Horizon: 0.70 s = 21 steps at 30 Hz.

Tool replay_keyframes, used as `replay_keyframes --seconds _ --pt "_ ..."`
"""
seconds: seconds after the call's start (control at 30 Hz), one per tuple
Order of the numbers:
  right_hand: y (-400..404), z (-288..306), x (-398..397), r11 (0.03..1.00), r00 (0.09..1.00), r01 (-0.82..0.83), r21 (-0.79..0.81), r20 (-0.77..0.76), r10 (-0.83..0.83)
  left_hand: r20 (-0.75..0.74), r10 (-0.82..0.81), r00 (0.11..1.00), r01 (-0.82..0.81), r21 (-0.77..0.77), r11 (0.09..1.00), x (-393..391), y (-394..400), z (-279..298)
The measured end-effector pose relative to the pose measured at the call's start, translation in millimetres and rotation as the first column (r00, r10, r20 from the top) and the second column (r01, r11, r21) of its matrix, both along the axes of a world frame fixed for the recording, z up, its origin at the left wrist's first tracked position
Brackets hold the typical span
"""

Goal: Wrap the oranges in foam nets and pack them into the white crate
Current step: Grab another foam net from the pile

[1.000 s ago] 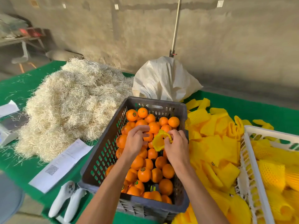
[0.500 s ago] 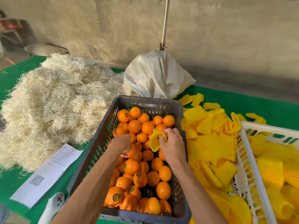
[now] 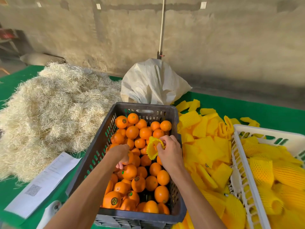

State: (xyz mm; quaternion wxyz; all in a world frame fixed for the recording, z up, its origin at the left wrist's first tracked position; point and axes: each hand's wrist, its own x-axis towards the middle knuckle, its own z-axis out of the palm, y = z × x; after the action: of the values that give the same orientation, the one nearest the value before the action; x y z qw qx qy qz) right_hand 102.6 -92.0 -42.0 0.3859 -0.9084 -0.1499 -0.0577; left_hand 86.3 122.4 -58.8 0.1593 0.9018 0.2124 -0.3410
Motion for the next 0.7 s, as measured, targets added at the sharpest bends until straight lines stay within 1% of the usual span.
replay_keyframes --seconds 0.07,0.13,0.17,0.2,0.23,0.27,0.3,0.33,0.37,0.4,0.43,0.47,0.5,0.53,0.57,0.63,0.7 --pt "-2 2 -2 1.000 1.000 0.002 0.011 0.004 -0.002 0.104 -0.098 0.990 0.086 0.110 0.990 -3 -2 -5" --pt "-5 5 -4 1.000 1.000 0.009 0.016 0.001 -0.009 0.190 -0.198 0.962 0.143 0.272 0.952 -7 -7 -11" --pt "-6 6 -5 1.000 1.000 0.015 0.016 0.000 -0.015 0.224 -0.206 0.953 0.127 0.322 0.938 -9 -11 -13" --pt "-9 7 -6 1.000 1.000 0.019 0.011 0.002 -0.019 0.271 -0.183 0.945 0.087 0.331 0.940 -10 -14 -14" --pt "-11 9 -6 1.000 1.000 0.021 0.001 0.009 -0.021 0.336 -0.135 0.932 0.030 0.300 0.953 -11 -18 -14" --pt "-14 10 -5 1.000 1.000 0.021 -0.011 0.019 -0.021 0.420 -0.072 0.905 -0.031 0.233 0.972 -12 -21 -13" --pt "-17 11 -4 0.999 0.999 0.024 -0.021 0.026 -0.024 0.509 0.005 0.861 -0.082 0.130 0.988 -12 -25 -9" --pt "-19 13 -4 0.999 0.999 0.031 -0.026 0.029 -0.030 0.598 0.101 0.795 -0.113 -0.019 0.993 -12 -29 -4" --pt "-22 15 -4 0.999 0.999 0.041 -0.030 0.031 -0.040 0.666 0.235 0.708 -0.119 -0.215 0.969 -13 -35 2" --pt "-24 17 -4 0.998 0.998 0.056 -0.032 0.042 -0.054 0.681 0.396 0.615 -0.097 -0.433 0.896 -16 -42 9" --pt "-26 19 -5 0.997 0.996 0.074 -0.036 0.058 -0.072 0.646 0.542 0.537 -0.055 -0.615 0.787 -19 -49 17" --pt "-28 21 -6 0.995 0.993 0.093 -0.040 0.075 -0.090 0.587 0.654 0.477 -0.011 -0.740 0.673 -24 -56 24" --pt "-29 23 -7 0.993 0.991 0.107 -0.040 0.088 -0.103 0.523 0.730 0.441 0.021 -0.818 0.574 -29 -63 32" --pt "-31 25 -8 0.993 0.990 0.113 -0.036 0.091 -0.110 0.462 0.777 0.428 0.034 -0.867 0.497 -35 -69 40" --pt "-32 26 -8 0.993 0.990 0.117 -0.030 0.081 -0.115 0.409 0.803 0.434 0.028 -0.897 0.441 -42 -74 45" --pt "-34 30 -8 0.992 0.991 0.127 -0.019 0.056 -0.126 0.300 0.820 0.488 0.009 -0.941 0.339 -52 -83 53" --pt "-36 33 -8 0.992 0.990 0.124 -0.021 0.063 -0.123 0.185 0.814 0.551 0.041 -0.980 0.195 -60 -92 58"
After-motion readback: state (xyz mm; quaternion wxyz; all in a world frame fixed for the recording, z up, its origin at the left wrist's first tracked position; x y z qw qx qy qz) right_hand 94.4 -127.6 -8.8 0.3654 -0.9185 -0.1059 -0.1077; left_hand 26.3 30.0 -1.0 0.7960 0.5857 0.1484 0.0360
